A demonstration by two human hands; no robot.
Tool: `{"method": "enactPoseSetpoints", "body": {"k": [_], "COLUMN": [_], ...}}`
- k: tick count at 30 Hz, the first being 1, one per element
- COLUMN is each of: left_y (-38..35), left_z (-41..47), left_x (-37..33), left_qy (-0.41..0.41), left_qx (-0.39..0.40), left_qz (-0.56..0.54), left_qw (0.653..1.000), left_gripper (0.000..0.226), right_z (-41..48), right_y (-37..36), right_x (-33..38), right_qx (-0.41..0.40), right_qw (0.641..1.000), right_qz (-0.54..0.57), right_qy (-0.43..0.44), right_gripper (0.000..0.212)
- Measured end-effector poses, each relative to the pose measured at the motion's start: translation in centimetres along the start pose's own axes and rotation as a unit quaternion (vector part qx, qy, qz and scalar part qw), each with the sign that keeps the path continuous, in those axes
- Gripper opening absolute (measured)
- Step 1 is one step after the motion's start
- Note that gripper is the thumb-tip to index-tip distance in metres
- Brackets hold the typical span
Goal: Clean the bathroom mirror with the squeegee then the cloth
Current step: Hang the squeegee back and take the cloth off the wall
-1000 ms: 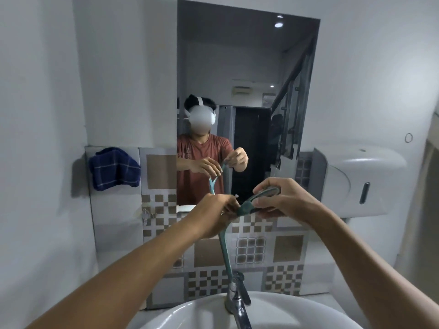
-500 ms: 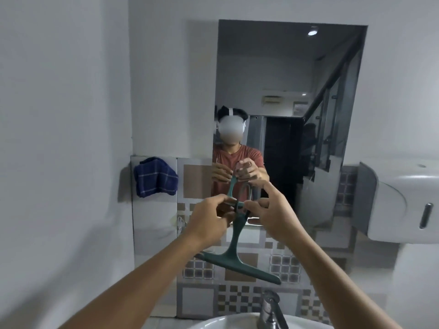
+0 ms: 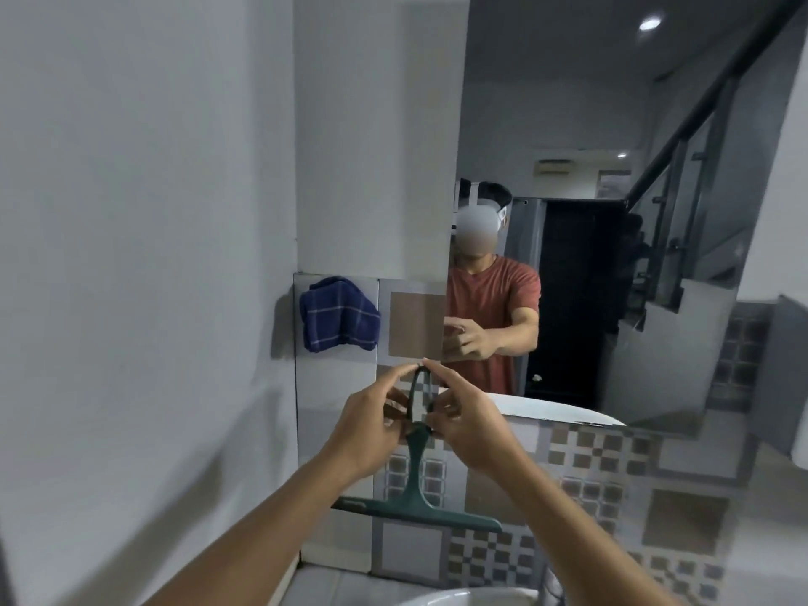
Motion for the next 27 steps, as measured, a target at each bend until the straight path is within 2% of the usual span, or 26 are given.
{"method": "enactPoseSetpoints", "body": {"k": [12, 19, 27], "left_y": [-0.9, -2.5, -3.6], "left_z": [1.7, 2.7, 2.3], "left_x": [7.1, 10.7, 14.2], "left_qy": [0.051, 0.062, 0.078], "left_qx": [-0.055, -0.062, -0.053], "left_qz": [0.048, 0.065, 0.08], "left_qw": [0.996, 0.994, 0.992], "left_gripper": [0.073, 0.074, 0.079], "right_z": [4.8, 7.0, 7.8], "right_y": [-5.3, -7.3, -9.8], "right_x": [-3.7, -6.4, -9.1], "right_qx": [-0.023, -0.032, -0.032], "right_qw": [0.999, 0.999, 0.999], "right_qz": [0.031, 0.004, 0.013], "right_qy": [-0.012, 0.0, 0.006], "right_gripper": [0.067, 0.073, 0.07]}}
Point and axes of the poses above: each hand's wrist, its own z-axis towards the middle knuckle, its own y-axis out of the back of the hand, x = y × z, the point moved 6 cm from there along z, towards the middle knuckle, and after that the axes turned 6 degrees about z, right-handed, at the moved point
